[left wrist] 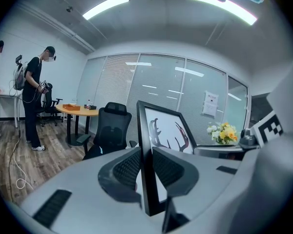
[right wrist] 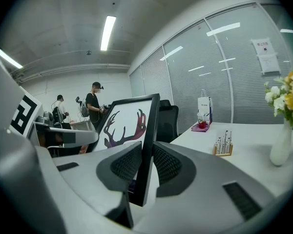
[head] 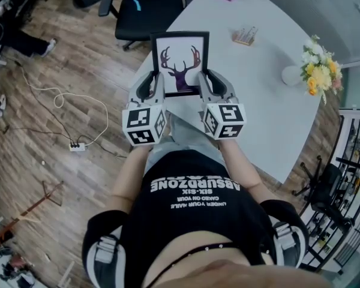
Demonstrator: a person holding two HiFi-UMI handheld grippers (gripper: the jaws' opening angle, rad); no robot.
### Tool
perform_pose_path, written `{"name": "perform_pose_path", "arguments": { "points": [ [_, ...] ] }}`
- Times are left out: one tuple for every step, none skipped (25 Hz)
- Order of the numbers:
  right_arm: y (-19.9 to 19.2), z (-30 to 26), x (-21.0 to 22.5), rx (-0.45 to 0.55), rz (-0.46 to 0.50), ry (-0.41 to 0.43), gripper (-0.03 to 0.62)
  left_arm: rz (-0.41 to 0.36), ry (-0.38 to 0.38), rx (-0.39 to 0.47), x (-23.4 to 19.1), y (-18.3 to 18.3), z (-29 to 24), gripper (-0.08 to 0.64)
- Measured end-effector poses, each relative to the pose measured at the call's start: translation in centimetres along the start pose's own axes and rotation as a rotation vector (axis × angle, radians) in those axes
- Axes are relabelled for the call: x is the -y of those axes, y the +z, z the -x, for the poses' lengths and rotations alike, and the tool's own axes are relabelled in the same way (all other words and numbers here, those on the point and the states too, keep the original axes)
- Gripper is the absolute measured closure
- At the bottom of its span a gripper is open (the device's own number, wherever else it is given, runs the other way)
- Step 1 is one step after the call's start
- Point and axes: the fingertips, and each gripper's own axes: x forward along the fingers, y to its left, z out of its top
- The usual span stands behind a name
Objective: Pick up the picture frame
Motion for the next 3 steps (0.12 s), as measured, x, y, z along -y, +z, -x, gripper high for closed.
{"name": "perform_pose_path", "arguments": {
  "points": [
    [-0.06,-0.01,-0.08,-0.002,0.0,-0.001,0.506,0.002,-0.001,-0.001,-0.08,-0.04,0.02,0.477],
    [-0.09,-0.02,-0.17,-0.003,0.001,-0.002,0.506,0.003,-0.002,-0.002,-0.16,-0.08,0.03,0.477],
    [-0.12,-0.03,-0.26,-0.005,0.002,-0.003,0.506,0.005,-0.003,-0.004,-0.25,-0.11,0.05,0.477]
  ]
}}
